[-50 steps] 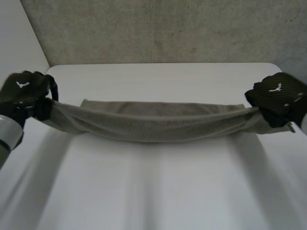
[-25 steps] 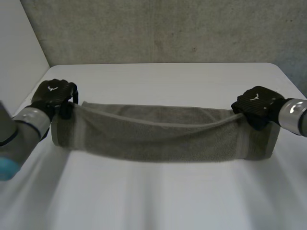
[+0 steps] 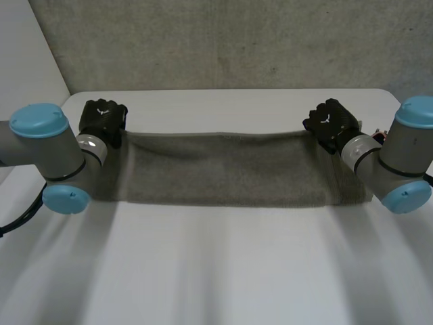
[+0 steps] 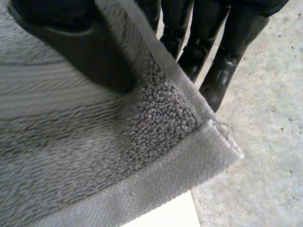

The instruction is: Fold the towel.

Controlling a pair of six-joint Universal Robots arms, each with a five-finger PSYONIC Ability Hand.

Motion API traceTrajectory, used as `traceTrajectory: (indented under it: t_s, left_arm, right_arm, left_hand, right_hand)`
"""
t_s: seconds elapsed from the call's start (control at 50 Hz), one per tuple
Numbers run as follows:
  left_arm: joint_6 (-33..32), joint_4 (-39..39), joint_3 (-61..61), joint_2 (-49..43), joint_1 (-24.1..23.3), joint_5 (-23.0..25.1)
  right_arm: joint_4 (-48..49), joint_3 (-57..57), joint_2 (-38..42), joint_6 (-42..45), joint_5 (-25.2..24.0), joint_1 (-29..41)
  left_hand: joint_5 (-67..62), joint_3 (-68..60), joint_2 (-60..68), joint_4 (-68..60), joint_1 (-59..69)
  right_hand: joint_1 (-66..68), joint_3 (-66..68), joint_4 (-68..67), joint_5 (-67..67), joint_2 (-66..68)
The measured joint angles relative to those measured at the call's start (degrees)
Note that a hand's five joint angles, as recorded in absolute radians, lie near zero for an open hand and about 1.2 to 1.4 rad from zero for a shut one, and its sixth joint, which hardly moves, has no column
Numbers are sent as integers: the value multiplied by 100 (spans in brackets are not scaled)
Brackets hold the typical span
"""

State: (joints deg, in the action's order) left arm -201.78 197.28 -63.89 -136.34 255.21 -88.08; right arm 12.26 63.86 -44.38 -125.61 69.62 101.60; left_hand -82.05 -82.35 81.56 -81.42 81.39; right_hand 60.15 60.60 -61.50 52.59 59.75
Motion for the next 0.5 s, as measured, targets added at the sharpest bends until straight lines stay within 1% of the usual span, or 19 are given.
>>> traceTrajectory:
  t_s: [0.02,0.04,0.08,0.1,0.12,0.14,0.16,0.22,0.34,0.4,0.5]
  left_arm:
    - [-23,0,-10,-12,-11,-7]
    - [-30,0,-15,-15,-14,-9]
    - [-50,0,-44,-20,-25,-18]
    - [-53,0,-57,-15,-29,-25]
    - [-54,0,-63,-11,-32,-30]
    - [-52,0,-75,-1,-37,-45]
    - [-48,0,-84,12,-40,-63]
    - [-26,2,-98,62,-47,-128]
    - [31,5,-166,276,-51,-246]
    - [84,27,-273,465,-50,-275]
    - [289,86,-762,955,-44,-253]
  right_arm:
    - [30,6,31,0,11,11]
    - [40,8,44,0,17,15]
    - [56,17,82,-4,61,26]
    - [54,21,95,-13,113,30]
    - [53,21,98,-17,140,30]
    - [49,21,99,-33,223,32]
    - [45,21,94,-52,300,33]
    - [47,21,74,-131,528,40]
    - [145,169,-247,-549,789,33]
    - [196,373,-618,-911,829,8]
    - [126,1030,-1499,-1756,828,-44]
  left_hand:
    - [807,898,-869,913,-876]
    - [1392,1371,-1339,1407,-1473]
    - [3369,3377,-3305,3448,-3364]
    - [4450,4577,-4467,4533,-4555]
    - [5045,5039,-4915,5121,-5011]
    - [5979,5966,-5807,5986,-5890]
    - [6480,6489,-6324,6429,-6370]
    - [6890,6787,-6651,6614,-6592]
    - [6915,6808,-6659,6614,-6604]
    - [6916,6808,-6659,6614,-6606]
    - [6915,6809,-6659,6614,-6606]
  right_hand:
    - [-1083,-935,1037,-1099,-966]
    - [-1664,-1503,1598,-1707,-1556]
    - [-3617,-3466,3536,-3837,-3639]
    - [-4212,-4219,4245,-4568,-4217]
    - [-4356,-4350,4439,-4758,-4355]
    - [-4546,-4577,4660,-4918,-4518]
    - [-4623,-4622,4680,-4918,-4541]
    - [-4659,-4631,4680,-4918,-4541]
    - [-4681,-4631,4681,-4917,-4541]
    - [-4682,-4631,4681,-4918,-4541]
    - [-4685,-4631,4681,-4918,-4541]
